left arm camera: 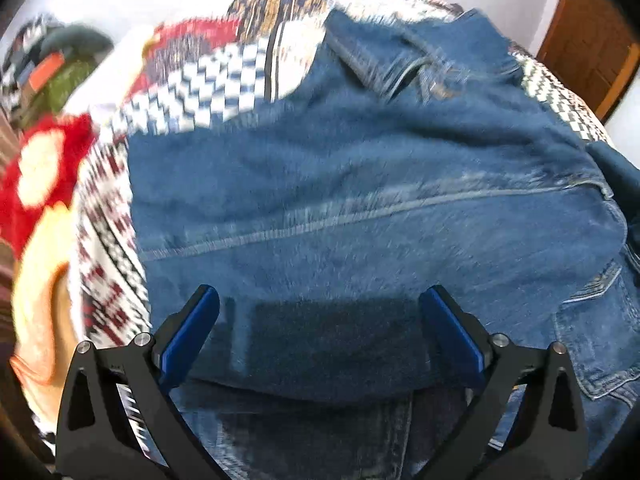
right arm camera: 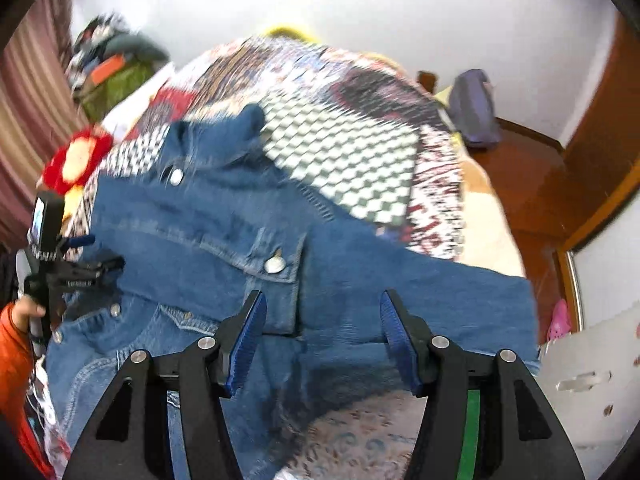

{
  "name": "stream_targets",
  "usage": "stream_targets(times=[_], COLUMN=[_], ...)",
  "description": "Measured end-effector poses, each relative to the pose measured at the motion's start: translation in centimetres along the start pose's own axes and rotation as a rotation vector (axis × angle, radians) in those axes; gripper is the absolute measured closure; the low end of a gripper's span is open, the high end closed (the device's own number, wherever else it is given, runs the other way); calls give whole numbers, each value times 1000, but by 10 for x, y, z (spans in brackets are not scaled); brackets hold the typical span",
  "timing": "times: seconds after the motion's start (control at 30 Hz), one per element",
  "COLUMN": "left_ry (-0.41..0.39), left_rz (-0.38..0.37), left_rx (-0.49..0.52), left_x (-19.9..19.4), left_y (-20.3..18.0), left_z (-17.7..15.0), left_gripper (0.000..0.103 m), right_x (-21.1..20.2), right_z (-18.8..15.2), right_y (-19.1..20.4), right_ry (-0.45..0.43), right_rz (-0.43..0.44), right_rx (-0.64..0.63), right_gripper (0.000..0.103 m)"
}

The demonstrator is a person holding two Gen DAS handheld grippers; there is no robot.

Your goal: Fold large clothes

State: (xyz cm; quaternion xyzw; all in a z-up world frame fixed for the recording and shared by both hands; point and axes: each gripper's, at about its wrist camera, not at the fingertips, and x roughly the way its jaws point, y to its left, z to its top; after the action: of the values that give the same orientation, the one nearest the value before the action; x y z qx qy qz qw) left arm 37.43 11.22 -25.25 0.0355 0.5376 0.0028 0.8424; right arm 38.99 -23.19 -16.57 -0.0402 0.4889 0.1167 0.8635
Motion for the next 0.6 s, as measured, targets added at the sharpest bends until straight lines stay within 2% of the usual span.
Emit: stream_targets(times=[0.1,0.13,0.2,0.3,0.4,0.53,0.6], left_ry=[-61,-77,-110,-149,-169,-145,-126], left_rz=[-14,-24,-39,-60,-108,-182,-193], left_rx=[40,52,88,145,197,250,290], left_x=[-24,-31,-46,-63,-72,-66,-57], left_y=[-13,-18,-34,-58,-86,-123,-141], left_z=[14,19,33,52,66,79,82], left_gripper=[0,0,0,0,0,0,0], right_x=[-13,-16,-21,-30,-31,-29,-24], right_z=[-2,-5,-10,-25,-47,-75,-91], right_y=[-27,-40,-63,-100,-138,-176,-196], right_ry=[-11,-7,-9,-11,12,27,36], right_rz=[-3,-4,-13,-17,27,38,42], right_rx=[88,132,207,320,461,595,668], right_gripper=[44,36,29,29,29,29,29])
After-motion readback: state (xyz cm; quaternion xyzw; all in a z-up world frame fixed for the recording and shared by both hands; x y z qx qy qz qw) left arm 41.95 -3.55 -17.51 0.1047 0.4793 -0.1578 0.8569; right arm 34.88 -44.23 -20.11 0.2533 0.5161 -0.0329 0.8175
